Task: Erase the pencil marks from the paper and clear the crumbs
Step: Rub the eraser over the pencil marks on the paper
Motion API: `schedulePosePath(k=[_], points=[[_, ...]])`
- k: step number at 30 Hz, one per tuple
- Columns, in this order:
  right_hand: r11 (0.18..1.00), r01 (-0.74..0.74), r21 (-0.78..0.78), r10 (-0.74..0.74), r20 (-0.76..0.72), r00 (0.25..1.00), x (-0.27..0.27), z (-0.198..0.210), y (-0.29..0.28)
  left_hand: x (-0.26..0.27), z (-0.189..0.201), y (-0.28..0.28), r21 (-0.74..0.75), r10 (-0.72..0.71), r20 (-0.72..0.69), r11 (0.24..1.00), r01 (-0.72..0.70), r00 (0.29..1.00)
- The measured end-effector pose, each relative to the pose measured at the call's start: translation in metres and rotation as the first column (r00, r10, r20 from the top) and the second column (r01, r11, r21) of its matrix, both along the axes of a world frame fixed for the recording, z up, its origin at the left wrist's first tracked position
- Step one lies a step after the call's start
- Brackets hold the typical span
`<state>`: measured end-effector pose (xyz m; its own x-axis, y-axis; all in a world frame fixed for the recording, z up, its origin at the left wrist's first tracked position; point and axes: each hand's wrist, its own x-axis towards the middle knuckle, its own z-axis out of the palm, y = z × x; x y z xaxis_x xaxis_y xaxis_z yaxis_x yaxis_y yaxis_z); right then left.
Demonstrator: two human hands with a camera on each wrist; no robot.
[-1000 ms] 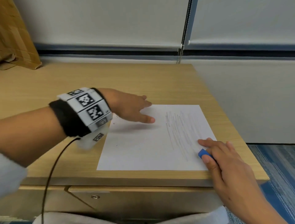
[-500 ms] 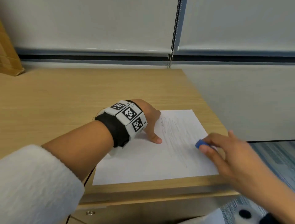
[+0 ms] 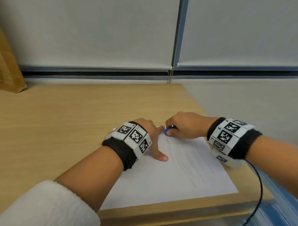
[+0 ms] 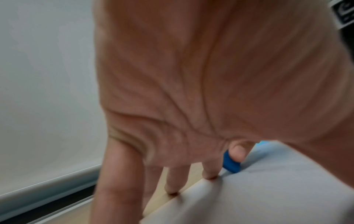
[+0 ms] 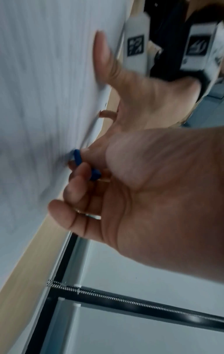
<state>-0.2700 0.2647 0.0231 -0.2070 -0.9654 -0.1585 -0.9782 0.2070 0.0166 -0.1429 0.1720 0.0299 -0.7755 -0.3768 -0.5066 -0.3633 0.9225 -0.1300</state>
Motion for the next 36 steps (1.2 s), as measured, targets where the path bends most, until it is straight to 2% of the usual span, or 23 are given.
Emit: schedulePosePath(k=[4, 8, 10, 15, 18, 20, 25, 29, 31, 36], points=[[0.999, -0.037, 0.001, 0.037, -0.041, 0.998, -0.002, 0.000, -0.009, 0.001, -0.001, -0.003, 0.002, -0.002, -0.019, 1.000, 0.002, 1.000], [0.987, -0.118, 0.111, 0.121, -0.021, 0.992, 0.003, 0.001, 0.000, -0.001, -0.001, -0.002, -0.020, 0.004, -0.001, 1.000, -0.004, 1.000], [0.984, -0.110, 0.139, 0.118, -0.049, 0.992, 0.002, 0.004, -0.004, -0.001, -0.002, -0.002, -0.036, 0.005, 0.003, 0.999, -0.005, 1.000], [0.995, -0.032, 0.098, 0.042, -0.102, 0.994, -0.005, 0.001, -0.015, -0.002, -0.004, -0.003, -0.047, 0.003, -0.003, 0.999, -0.003, 1.000], [0.977, -0.111, 0.181, 0.126, -0.072, 0.989, 0.004, 0.001, -0.002, -0.003, -0.004, -0.002, -0.059, -0.007, 0.009, 0.998, 0.008, 1.000], [0.969, -0.142, 0.201, 0.166, -0.111, 0.980, 0.007, 0.003, 0.000, -0.004, -0.003, -0.002, -0.059, 0.003, 0.021, 0.998, -0.002, 1.000], [0.993, -0.041, 0.107, 0.062, -0.207, 0.976, 0.000, 0.001, -0.014, -0.001, -0.001, -0.001, -0.040, 0.014, 0.003, 0.999, -0.014, 1.000], [0.958, -0.080, 0.274, 0.112, -0.102, 0.989, 0.011, 0.007, -0.001, -0.001, -0.001, 0.000, -0.054, 0.011, 0.028, 0.999, -0.010, 1.000], [0.949, -0.052, 0.310, 0.089, -0.105, 0.991, 0.013, 0.011, -0.004, -0.001, -0.001, 0.000, -0.060, 0.009, 0.028, 0.998, -0.007, 1.000], [0.977, 0.069, 0.200, -0.035, -0.167, 0.985, 0.004, 0.006, -0.020, -0.002, 0.000, -0.001, -0.051, 0.009, 0.023, 0.999, -0.007, 1.000]])
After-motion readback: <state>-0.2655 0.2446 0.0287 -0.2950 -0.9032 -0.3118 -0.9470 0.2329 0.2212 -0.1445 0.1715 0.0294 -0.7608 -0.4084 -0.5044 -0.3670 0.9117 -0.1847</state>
